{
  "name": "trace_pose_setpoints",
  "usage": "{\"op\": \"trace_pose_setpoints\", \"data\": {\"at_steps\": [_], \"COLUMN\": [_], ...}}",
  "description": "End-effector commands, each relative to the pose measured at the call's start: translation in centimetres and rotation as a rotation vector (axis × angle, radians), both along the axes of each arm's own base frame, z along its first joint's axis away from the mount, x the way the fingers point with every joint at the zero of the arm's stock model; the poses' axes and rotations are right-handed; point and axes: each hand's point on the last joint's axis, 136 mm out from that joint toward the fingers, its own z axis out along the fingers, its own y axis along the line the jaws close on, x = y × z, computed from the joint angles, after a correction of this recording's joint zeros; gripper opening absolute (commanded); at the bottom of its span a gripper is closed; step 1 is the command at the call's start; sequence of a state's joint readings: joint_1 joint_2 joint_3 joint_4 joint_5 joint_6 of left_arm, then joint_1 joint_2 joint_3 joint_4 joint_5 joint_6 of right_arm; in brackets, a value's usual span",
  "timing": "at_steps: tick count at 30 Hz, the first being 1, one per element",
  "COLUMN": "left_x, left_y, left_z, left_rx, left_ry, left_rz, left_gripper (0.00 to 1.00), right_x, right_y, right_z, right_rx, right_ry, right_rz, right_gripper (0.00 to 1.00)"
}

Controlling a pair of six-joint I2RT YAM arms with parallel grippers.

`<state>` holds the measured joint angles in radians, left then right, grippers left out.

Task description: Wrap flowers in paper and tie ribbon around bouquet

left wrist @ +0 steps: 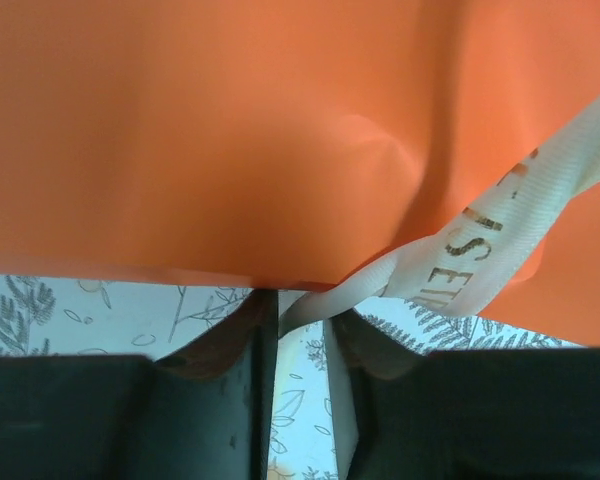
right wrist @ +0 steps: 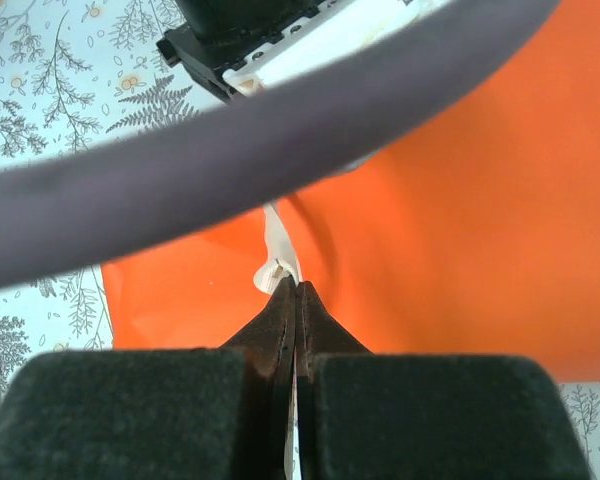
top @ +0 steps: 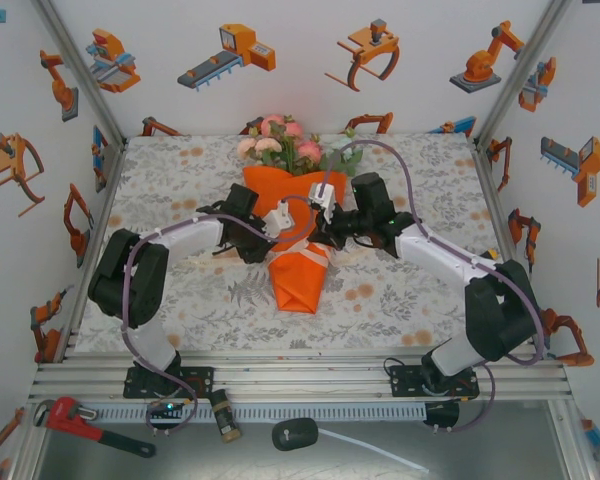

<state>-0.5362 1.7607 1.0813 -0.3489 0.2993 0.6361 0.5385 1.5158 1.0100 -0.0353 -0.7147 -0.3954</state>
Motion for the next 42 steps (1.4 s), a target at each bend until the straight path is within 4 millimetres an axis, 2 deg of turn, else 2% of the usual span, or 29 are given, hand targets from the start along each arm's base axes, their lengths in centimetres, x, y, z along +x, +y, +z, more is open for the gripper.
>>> {"op": "trace_pose_setpoints", "data": {"at_steps": [1, 2, 5, 8, 10, 12, 14, 17, 19, 22, 29, 34, 39, 41, 42], "left_x": [-0.6, -0.7, 0.1, 2.6, 4.4, 5.5, 5.6, 5.2, 5.0, 4.8, 4.0, 3.1, 1.3, 0.9, 1.2], "left_y": [0.9, 1.0, 1.5, 2.3, 3.0, 4.4, 5.7, 8.0, 10.3, 14.2, 22.3, 25.8, 29.2, 30.0, 29.7], "left_z": [-0.6, -0.8, -0.5, 2.2, 4.4, 5.3, 5.3, 4.3, 3.6, 2.6, 1.1, 0.5, 0.1, 0.1, 0.4], "left_rx": [0.051, 0.055, 0.048, -0.020, -0.091, -0.131, -0.177, -0.238, -0.253, -0.242, -0.350, -0.352, -0.391, -0.410, -0.436], "left_ry": [0.014, 0.016, -0.017, -0.100, -0.124, -0.101, -0.027, 0.054, 0.074, 0.102, 0.175, 0.196, 0.210, 0.211, 0.208], "left_rz": [-0.018, -0.013, 0.051, 0.251, 0.444, 0.657, 0.846, 1.046, 1.169, 1.331, 1.644, 1.786, 1.955, 1.993, 1.968], "left_gripper": [0.11, 0.01, 0.00, 0.00, 0.00, 0.00, 0.00, 0.00, 0.00, 0.00, 0.00, 0.00, 0.00, 0.00, 0.00], "right_x": [0.0, 0.0, 0.4, 2.0, 4.4, 6.4, 7.7, 8.7, 8.9, 9.3, 9.6, 9.0, 7.2, 6.5, 6.5], "right_y": [-0.3, -0.3, -0.6, -1.3, -2.5, -4.1, -6.0, -8.5, -10.0, -12.6, -19.7, -25.1, -31.9, -33.8, -34.1], "right_z": [1.3, 1.3, 1.1, 0.5, -0.1, -1.1, -2.8, -6.2, -8.6, -11.0, -12.3, -13.0, -13.7, -13.5, -13.3], "right_rx": [0.036, 0.036, 0.026, 0.019, 0.064, 0.142, 0.187, 0.148, 0.078, -0.006, 0.054, 0.096, 0.185, 0.215, 0.227], "right_ry": [-0.039, -0.041, -0.045, -0.033, -0.003, 0.058, 0.130, 0.219, 0.285, 0.383, 0.450, 0.470, 0.508, 0.513, 0.515], "right_rz": [-0.003, -0.005, -0.030, -0.145, -0.344, -0.550, -0.733, -0.926, -1.026, -1.172, -1.443, -1.644, -1.880, -1.937, -1.932], "right_gripper": [0.00, 0.00, 0.00, 0.00, 0.00, 0.00, 0.00, 0.00, 0.00, 0.00, 0.00, 0.00, 0.00, 0.00, 0.00]}}
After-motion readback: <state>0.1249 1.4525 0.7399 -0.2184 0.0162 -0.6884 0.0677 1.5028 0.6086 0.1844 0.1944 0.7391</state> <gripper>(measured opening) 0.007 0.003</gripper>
